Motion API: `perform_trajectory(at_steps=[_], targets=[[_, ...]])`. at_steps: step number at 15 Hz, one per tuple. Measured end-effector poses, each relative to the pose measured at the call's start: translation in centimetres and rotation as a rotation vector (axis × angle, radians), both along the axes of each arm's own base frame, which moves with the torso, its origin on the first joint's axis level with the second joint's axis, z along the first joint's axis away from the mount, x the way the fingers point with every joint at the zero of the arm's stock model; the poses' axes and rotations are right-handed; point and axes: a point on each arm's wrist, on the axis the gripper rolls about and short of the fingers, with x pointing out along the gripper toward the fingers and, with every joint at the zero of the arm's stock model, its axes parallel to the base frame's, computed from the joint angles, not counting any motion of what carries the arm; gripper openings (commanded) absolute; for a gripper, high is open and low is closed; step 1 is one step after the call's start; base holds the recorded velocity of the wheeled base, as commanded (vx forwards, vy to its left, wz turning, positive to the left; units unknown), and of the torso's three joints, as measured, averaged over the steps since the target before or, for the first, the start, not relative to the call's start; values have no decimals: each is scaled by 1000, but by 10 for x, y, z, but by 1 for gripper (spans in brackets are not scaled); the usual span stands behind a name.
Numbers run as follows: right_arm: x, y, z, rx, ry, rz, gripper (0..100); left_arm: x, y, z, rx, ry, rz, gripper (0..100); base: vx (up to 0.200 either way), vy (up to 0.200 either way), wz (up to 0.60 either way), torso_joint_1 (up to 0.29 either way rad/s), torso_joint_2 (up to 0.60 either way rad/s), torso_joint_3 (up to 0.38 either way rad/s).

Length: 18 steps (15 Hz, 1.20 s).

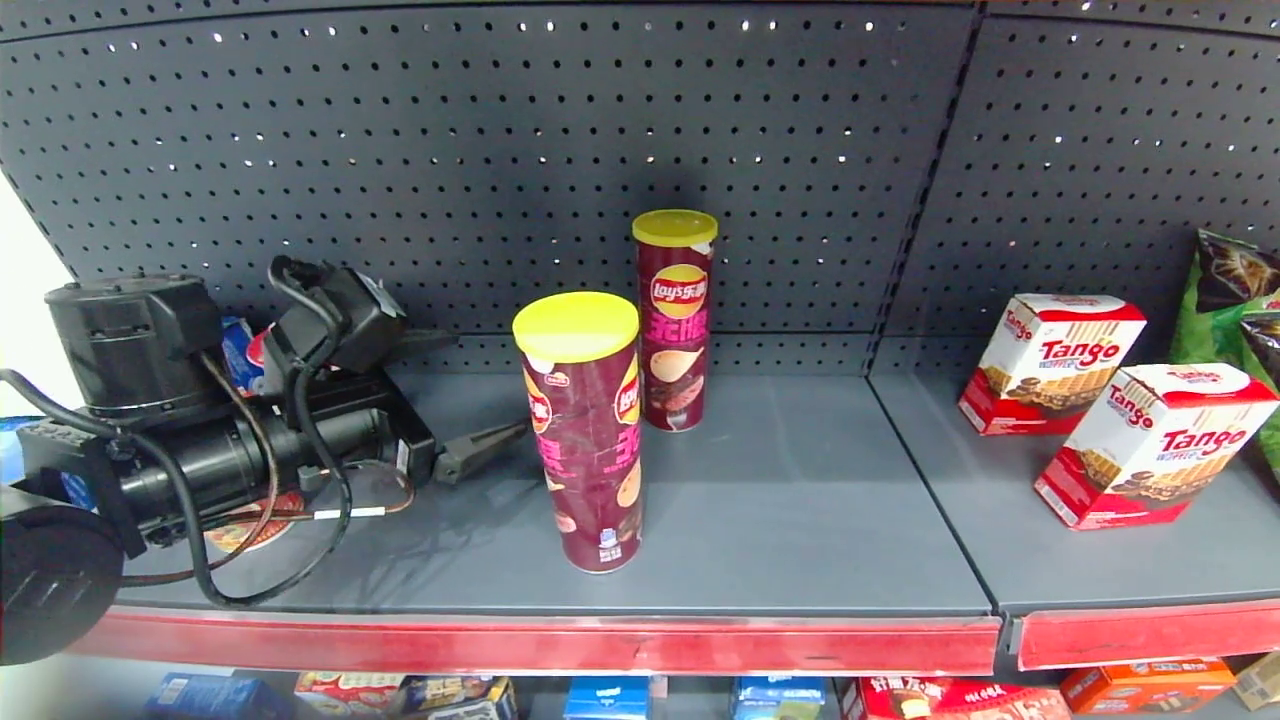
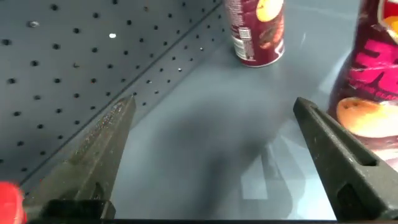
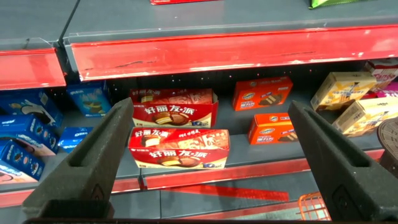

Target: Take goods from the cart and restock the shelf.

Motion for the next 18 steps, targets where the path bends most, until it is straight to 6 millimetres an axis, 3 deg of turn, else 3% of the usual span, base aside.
perform_trajectory(at_steps=[11, 15, 18], targets=[[0, 0, 0, 0, 0, 0, 100, -5, -33, -8, 7, 32, -110, 100, 0, 0, 0, 0, 0, 0], [0, 0, 0, 0, 1, 0, 100, -4, -37, -11, -1, 51, -116, 100, 0, 0, 0, 0, 0, 0], [0, 0, 0, 0, 1, 0, 100, -7, -26, -20, 11, 87, -51, 100, 0, 0, 0, 0, 0, 0]])
